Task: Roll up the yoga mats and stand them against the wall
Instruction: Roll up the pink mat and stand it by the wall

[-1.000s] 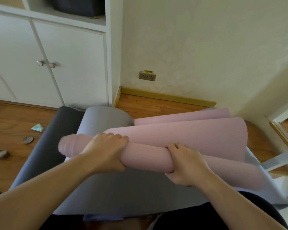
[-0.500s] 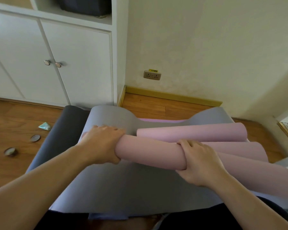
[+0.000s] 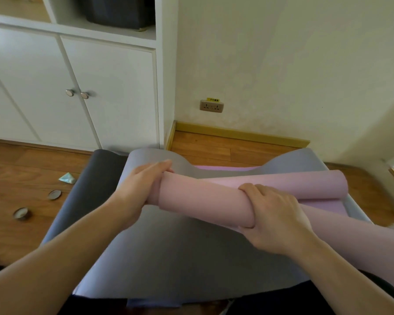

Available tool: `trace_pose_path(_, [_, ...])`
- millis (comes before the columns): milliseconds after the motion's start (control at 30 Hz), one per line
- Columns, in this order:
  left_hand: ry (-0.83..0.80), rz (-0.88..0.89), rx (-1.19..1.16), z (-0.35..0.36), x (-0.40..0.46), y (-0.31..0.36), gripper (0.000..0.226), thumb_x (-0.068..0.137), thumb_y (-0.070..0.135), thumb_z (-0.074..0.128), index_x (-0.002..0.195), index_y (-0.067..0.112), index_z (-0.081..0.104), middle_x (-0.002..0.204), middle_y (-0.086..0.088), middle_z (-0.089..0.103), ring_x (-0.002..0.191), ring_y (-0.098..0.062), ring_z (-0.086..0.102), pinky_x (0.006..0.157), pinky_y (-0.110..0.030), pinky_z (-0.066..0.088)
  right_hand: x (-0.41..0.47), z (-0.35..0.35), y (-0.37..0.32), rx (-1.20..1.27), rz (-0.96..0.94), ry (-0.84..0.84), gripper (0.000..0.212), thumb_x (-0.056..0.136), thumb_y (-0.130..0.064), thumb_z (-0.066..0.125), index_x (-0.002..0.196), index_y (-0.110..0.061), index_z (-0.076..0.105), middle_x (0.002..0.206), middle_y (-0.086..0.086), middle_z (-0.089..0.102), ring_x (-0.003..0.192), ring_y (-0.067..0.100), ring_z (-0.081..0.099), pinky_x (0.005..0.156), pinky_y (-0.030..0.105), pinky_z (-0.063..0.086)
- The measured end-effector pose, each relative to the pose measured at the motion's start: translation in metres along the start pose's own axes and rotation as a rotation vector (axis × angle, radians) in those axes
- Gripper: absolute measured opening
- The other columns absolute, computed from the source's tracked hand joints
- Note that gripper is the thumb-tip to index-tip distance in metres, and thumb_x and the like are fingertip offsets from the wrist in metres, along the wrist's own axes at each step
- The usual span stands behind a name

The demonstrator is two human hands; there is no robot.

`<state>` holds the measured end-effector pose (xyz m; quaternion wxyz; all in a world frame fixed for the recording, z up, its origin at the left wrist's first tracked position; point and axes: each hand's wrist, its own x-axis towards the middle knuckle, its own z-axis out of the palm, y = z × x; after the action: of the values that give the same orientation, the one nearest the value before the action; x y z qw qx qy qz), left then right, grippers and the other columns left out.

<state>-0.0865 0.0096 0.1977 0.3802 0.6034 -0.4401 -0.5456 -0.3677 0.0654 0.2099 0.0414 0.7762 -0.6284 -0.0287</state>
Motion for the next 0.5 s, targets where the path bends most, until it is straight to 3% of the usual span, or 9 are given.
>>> trace_pose_path(167, [-0.057,-0.022,-0.126,0.026,-0.01,-0.004,0.032,0.09,0.05,0.074,0.109,0.024,0.075,0.114,-0.005,0.073,0.107,-0.028,0.069,0.099,-0.059,0.057,-0.006,0.008,0.016,-0.057,0.037,0.015,0.08,0.059,-0.056,0.081,0.129,-0.03,0.052,0.112,-0.003,0.069,0.096,0.027,0.068,0.076,0.041,0.057])
trace_pose_path(267, [-0.133,0.001,-0.033,0.041,-0.019,-0.011,0.042,0.083,0.051,0.084,0.116,0.03,0.068,0.118,0.001,0.068,0.103,-0.021,0.069,0.085,-0.049,0.065,-0.011,0.016,0.023,-0.07,0.037,0.039,0.079,0.05,-0.044,0.084,0.121,-0.023,0.056,0.101,0.001,0.068,0.085,0.03,0.068,0.067,0.041,0.059])
trace_pose_path(400, [-0.1,0.063,0.023,0.05,-0.018,-0.01,0.036,0.082,0.041,0.087,0.111,0.029,0.069,0.113,0.002,0.068,0.099,-0.023,0.07,0.071,-0.046,0.066,-0.015,0.02,0.019,0.0,0.106,0.068,0.083,0.045,-0.035,0.085,0.121,-0.021,0.055,0.11,0.003,0.062,0.095,0.03,0.061,0.082,0.042,0.056])
trace_pose_path(500, [-0.017,0.021,-0.047,0.067,-0.02,-0.017,0.036,0.079,0.037,0.091,0.107,0.026,0.071,0.108,-0.001,0.072,0.095,-0.023,0.073,0.074,-0.051,0.066,-0.018,0.015,-0.007,0.024,0.124,0.129,0.087,0.045,-0.023,0.076,0.129,-0.009,0.055,0.126,0.012,0.047,0.11,0.038,0.049,0.095,0.047,0.048])
